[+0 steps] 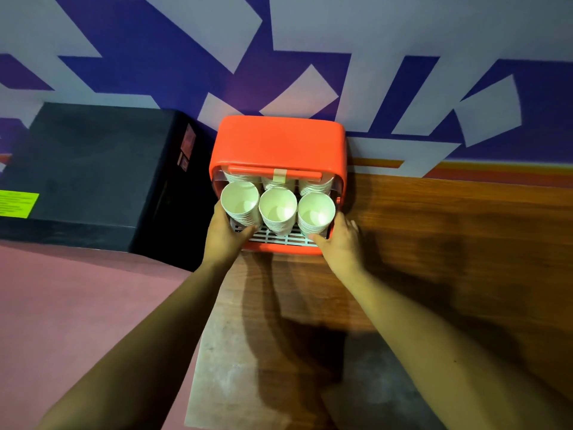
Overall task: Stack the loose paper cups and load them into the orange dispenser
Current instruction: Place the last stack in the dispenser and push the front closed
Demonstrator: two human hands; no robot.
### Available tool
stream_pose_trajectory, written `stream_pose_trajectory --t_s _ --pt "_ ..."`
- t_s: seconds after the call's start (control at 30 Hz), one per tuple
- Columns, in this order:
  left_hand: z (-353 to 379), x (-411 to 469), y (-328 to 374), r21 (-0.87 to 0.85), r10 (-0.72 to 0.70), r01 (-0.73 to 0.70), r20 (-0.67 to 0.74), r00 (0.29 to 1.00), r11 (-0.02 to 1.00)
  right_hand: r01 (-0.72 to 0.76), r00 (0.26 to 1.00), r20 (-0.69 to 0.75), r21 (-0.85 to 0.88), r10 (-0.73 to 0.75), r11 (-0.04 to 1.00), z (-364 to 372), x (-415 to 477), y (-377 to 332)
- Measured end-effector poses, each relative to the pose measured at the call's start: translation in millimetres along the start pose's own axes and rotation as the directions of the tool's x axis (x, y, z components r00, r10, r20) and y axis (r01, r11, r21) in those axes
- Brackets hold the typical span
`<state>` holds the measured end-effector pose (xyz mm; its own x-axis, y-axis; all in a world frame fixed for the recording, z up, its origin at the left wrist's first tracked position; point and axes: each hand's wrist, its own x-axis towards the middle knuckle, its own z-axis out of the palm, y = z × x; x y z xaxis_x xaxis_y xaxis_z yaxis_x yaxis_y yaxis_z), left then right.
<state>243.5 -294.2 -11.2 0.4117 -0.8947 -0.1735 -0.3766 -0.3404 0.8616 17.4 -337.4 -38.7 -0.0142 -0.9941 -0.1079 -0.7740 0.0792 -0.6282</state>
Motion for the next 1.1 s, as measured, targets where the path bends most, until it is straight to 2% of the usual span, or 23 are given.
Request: stream_pose_trajectory --t_s 0.1,0.23,0.47,0.63,0.7,0.8,0.87,0.9,0.93,1.0,1.1 --pt "-1.2 4.0 -0.7 0.019 -0.024 0.024 -0.031 0.999 1.0 -0.038 0.999 -0.005 0.035 0.038 0.999 2.4 0.4 -6.5" --pt "-6.2 1.2 -1.7 0.044 -0.009 0.012 -0.064 0.998 0.999 0.007 0.999 -0.032 0.069 -0.004 0.998 4.6 -3.9 -4.8" --pt "-1.0 2.8 -7.3 0.05 0.001 0.002 -0.059 0.998 0.999 0.007 1.0 0.006 0.044 -0.008 0.999 6.7 -1.6 -3.2" --pt "-2.9 4.4 -9.2 0.045 0.048 -0.048 -0.008 0.999 0.998 0.034 0.999 0.016 0.06 -0.035 0.998 -9.9 -5.6 -3.7" --pt "-6.5 3.3 -10.6 0.032 0.084 -0.085 0.016 0.996 0.996 0.046 0.999 -0.024 0.068 -0.045 0.997 -24.8 -9.6 -11.6" --pt "-13.1 3.7 -20.0 0.027 0.123 -0.124 0.04 0.992 0.992 0.21 0.96 -0.196 0.036 -0.199 0.977 -53.0 -10.9 -33.6" --pt "-16.6 2.9 -32.8 0.084 0.117 -0.122 0.06 0.991 0.989 0.378 0.885 -0.286 -0.023 -0.368 0.926 -66.7 -3.6 -51.8" --pt "-18.1 0.6 -36.2 0.114 0.096 -0.104 0.076 0.992 0.988 0.453 0.847 -0.283 -0.057 -0.449 0.89 -70.3 1.9 -60.7" --pt "-19.3 -1.1 -40.5 0.117 0.077 -0.089 0.099 0.992 0.989 0.519 0.816 -0.242 -0.094 -0.525 0.849 -71.5 7.8 -69.2" --pt "-21.2 -3.3 -46.9 0.106 0.068 -0.084 0.143 0.987 0.991 0.598 0.781 -0.073 -0.201 -0.62 0.776 -67.0 16.4 -82.7" --pt "-23.5 -5.2 -46.2 0.068 0.091 -0.106 0.202 0.975 0.992 0.616 0.783 0.142 -0.302 -0.605 0.727 -50.3 17.0 -84.0"
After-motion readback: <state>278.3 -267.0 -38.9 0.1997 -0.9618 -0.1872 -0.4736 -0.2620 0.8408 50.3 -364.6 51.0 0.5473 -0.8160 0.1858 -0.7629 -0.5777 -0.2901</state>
